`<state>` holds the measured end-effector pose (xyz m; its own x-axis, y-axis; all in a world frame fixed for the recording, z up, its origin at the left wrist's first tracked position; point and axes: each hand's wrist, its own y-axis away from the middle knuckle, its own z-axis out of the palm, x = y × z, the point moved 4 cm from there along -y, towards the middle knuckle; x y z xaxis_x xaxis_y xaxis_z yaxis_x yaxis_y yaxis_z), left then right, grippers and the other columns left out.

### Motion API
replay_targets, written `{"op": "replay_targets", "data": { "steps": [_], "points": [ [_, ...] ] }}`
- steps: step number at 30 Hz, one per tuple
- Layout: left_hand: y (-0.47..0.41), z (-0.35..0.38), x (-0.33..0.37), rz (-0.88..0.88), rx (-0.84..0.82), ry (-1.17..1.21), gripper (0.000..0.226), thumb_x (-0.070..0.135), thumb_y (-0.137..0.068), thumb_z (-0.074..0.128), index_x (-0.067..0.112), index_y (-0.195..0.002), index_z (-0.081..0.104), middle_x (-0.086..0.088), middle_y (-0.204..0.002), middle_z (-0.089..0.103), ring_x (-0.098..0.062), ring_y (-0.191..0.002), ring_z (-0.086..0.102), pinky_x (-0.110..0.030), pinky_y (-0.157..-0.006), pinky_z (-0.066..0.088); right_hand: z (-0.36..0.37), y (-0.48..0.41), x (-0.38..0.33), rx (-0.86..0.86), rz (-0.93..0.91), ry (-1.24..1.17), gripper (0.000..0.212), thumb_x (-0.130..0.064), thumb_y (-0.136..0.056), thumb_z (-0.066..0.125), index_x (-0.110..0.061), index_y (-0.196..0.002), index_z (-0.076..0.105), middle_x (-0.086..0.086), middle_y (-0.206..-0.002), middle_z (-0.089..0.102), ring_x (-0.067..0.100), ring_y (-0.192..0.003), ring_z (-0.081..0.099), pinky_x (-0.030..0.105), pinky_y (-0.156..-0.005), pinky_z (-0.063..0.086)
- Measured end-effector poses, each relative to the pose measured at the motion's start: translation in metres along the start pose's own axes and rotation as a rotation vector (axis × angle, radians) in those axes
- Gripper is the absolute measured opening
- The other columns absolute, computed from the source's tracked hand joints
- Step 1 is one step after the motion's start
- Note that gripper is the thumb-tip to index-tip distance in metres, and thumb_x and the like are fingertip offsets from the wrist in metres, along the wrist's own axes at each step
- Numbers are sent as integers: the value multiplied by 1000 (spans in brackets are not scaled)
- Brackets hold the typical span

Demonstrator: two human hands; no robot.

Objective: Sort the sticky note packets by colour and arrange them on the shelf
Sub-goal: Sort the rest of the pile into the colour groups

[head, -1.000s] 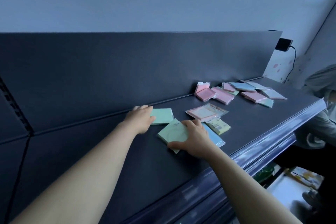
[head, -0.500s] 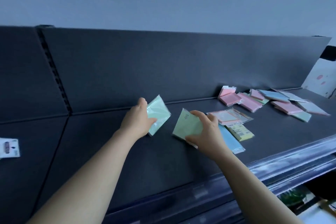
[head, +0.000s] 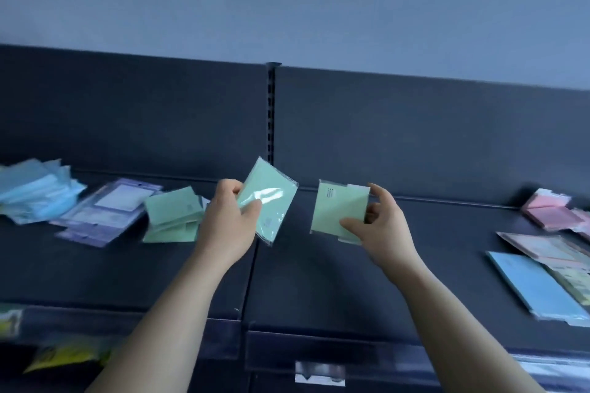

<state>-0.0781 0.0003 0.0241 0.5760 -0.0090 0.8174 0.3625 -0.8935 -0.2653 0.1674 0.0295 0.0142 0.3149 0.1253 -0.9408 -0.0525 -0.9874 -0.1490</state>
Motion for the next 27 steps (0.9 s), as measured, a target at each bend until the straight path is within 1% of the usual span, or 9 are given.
{"op": "replay_targets", "data": {
  "steps": [2,6,10,13,16,18,20,22,27],
  "points": [
    [-7,-33,-13,-12,84,-35,22,25,-92,56,16,-110,46,0,-102,60,-24,-86,59,-35,-65,46,25,2,-14,-18,-6,-37,59,-5,-80,71,-25,-129,45,-10,-96,68,7,-88,66,24,-72,53],
    [-30,-84,-45,-90,139,-111,20,24,-94,53,11,-108,47,-4,-99,59,-27,-86,54,-35,-65,42,75,3,-35,-65,-10,-89,47,-4,-80,71,-24,-119,53,-9,-96,71,9,-88,69,32,-79,57],
    [-55,-103,-78,-124,38,-202,24,27,-95,51,11,-113,48,-8,-106,59,-30,-90,59,-39,-70,49,116,2,-49,-71,-4,-72,41,-5,-82,68,-21,-118,57,-10,-99,70,10,-91,67,31,-82,55],
    [-65,-107,-97,-116,-44,-357,36,34,-96,51,12,-125,52,-13,-124,50,-30,-97,57,-34,-75,43,141,1,-55,-69,8,-72,39,-4,-83,67,-19,-118,58,-7,-100,70,11,-91,67,25,-75,54],
    [-67,-109,-108,-76,-111,-450,42,43,-97,46,17,-129,52,-9,-129,49,-28,-106,56,-35,-81,42,163,1,-60,-64,20,-67,38,-3,-83,66,-18,-117,59,-7,-98,70,11,-89,68,29,-77,57],
    [-67,-113,-110,-19,-135,-451,37,40,-99,40,16,-123,56,-5,-122,54,-25,-105,56,-34,-81,42,178,1,-65,-64,20,-57,37,-5,-83,66,-19,-116,58,-8,-98,70,9,-87,69,29,-79,57],
    [-67,-122,-111,31,-132,-437,34,34,-101,35,13,-105,61,-3,-103,61,-23,-93,56,-33,-73,42,192,0,-71,-76,16,-66,36,-5,-83,66,-18,-116,59,-8,-97,71,9,-86,69,29,-79,56],
    [-68,-131,-114,67,-108,-452,34,31,-101,33,9,-91,58,-3,-87,60,-23,-80,56,-36,-65,42,206,-2,-77,-92,16,-55,34,-7,-82,65,-16,-115,59,-7,-98,71,12,-86,70,33,-80,57],
    [-66,-142,-117,130,-89,-416,28,26,-99,38,9,-93,59,-2,-86,62,-22,-77,58,-41,-68,48,234,-8,-87,-125,-2,93,19,-12,-83,65,-11,-102,68,-4,-91,72,15,-83,70,32,-76,58]
  ]
}}
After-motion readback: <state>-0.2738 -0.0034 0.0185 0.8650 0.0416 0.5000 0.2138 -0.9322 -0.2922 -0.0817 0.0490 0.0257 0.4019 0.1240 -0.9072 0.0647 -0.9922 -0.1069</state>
